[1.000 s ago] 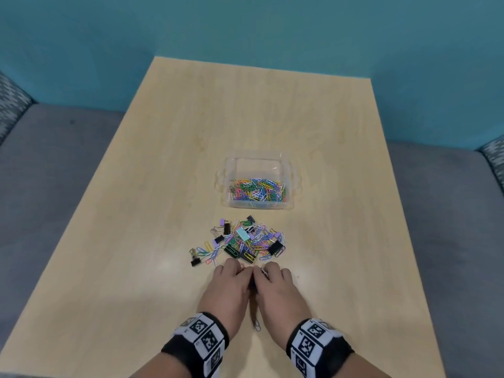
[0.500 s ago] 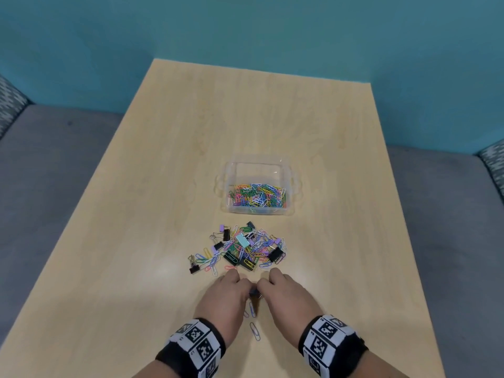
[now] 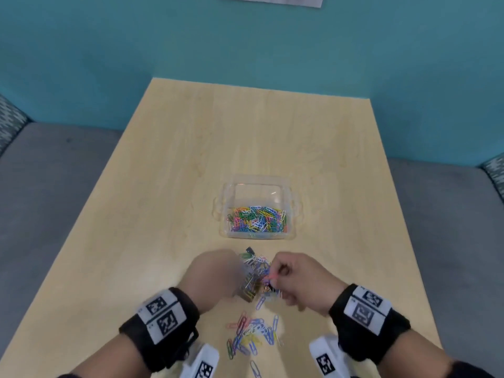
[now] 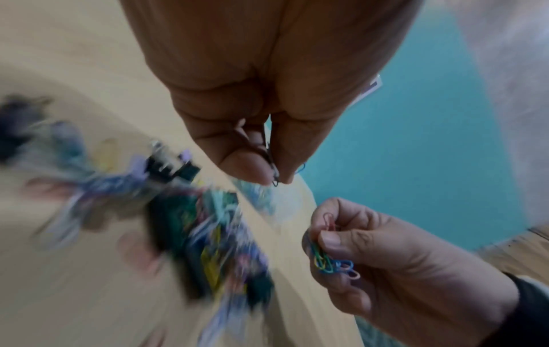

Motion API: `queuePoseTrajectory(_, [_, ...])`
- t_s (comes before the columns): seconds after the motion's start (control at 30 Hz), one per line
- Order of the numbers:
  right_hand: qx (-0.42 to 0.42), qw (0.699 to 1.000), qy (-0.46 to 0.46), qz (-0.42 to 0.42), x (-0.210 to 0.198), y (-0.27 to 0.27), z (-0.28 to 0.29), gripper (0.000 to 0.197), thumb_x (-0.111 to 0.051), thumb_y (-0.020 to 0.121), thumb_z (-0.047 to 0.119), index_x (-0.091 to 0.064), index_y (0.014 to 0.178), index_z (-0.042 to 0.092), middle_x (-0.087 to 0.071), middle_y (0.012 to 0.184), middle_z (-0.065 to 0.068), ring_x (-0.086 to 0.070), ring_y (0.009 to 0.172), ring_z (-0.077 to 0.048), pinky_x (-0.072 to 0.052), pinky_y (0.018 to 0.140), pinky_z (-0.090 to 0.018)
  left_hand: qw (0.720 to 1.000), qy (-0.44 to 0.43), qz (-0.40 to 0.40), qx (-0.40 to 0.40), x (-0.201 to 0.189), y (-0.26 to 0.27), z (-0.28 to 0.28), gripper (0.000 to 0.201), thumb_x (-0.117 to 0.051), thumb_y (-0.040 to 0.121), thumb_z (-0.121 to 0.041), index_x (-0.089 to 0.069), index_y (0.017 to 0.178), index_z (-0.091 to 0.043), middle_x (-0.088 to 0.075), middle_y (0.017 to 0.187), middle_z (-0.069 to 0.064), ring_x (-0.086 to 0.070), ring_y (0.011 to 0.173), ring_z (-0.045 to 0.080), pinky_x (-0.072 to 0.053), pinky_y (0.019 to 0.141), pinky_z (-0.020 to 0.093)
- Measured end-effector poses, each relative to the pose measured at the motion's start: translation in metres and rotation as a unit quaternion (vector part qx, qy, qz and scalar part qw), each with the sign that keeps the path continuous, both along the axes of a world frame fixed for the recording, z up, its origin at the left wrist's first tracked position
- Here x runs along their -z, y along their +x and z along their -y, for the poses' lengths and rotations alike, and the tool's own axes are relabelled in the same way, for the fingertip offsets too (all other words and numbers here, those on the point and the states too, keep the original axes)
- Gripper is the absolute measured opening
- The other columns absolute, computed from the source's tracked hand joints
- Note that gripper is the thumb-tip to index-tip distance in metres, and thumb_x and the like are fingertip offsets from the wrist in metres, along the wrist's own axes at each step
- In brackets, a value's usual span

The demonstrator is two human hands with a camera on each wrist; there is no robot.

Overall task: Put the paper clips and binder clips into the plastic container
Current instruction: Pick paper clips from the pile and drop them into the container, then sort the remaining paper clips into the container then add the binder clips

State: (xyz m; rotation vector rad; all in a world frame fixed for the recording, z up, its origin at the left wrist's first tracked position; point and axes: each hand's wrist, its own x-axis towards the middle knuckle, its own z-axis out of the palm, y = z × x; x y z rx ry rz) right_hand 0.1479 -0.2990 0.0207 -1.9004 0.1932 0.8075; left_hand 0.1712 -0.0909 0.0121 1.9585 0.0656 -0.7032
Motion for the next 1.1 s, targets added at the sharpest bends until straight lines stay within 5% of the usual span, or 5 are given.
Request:
queuePoseTrajectory(0.2, [0.077,0.994,-0.027,0.079,0.004,0.084,0.012,0.018,-0.060,0.086,0.006,-0.059,0.073,0.018,-0.057,0.061,-0.003,-0.061,0.055,-0.022,-0.054,0.062,-0.057,0.993,0.071,0.098,0.000,-0.009,0.087,0.018,0.011,-0.068,0.080,-0.011,-0.064,0.072,-0.016,-0.058,0.064,0.002,-0.059,0.050,0.020,-0.058,0.059,0.042])
queuePoseTrajectory(0.4, [0.083,0.991,-0.043,0.093,0.004,0.104,-0.002,0.014,-0.056,0.089,0.008,-0.062,0.092,0.020,-0.060,0.079,-0.007,-0.061,0.059,-0.020,-0.054,0.061,-0.038,0.995,0.044,0.084,-0.002,-0.007,0.099,0.036,0.008,-0.067,0.080,-0.013,-0.065,0.081,-0.020,-0.064,0.069,0.004,-0.063,0.054,0.021,-0.056,0.062,0.039])
queuePoseTrajectory(0.53, [-0.010,0.950,-0.180,0.253,0.009,0.065,0.004,0.023,-0.049,0.094,0.014,-0.061,0.112,0.022,-0.053,0.103,0.003,-0.058,0.082,-0.017,-0.047,0.075,-0.032,0.988,0.050,0.131,-0.062,-0.003,0.070,0.011,0.007,-0.062,0.084,-0.018,-0.065,0.082,-0.024,-0.063,0.080,-0.002,-0.064,0.060,0.018,-0.054,0.062,0.033])
queuePoseTrajectory(0.77, [-0.267,0.868,-0.299,0.293,0.042,0.004,-0.011,0.017,-0.057,0.079,0.008,-0.057,0.095,0.014,-0.054,0.098,-0.006,-0.050,0.088,-0.028,-0.043,0.070,-0.037,0.912,0.239,0.271,0.192,0.042,-0.001,-0.006,0.036,-0.052,0.080,0.001,-0.065,0.110,-0.016,-0.061,0.103,0.003,-0.057,0.090,0.024,-0.049,0.078,0.034])
queuePoseTrajectory(1.1, [-0.395,0.761,-0.367,0.361,0.053,-0.045,-0.007,0.053,-0.051,0.075,0.020,-0.051,0.126,0.005,-0.051,0.129,-0.014,-0.044,0.123,-0.037,-0.038,0.102,-0.054,0.864,0.272,0.352,0.234,0.040,-0.036,-0.014,0.036,-0.045,0.075,-0.012,-0.063,0.106,-0.017,-0.062,0.107,0.004,-0.055,0.095,0.025,-0.048,0.082,0.032])
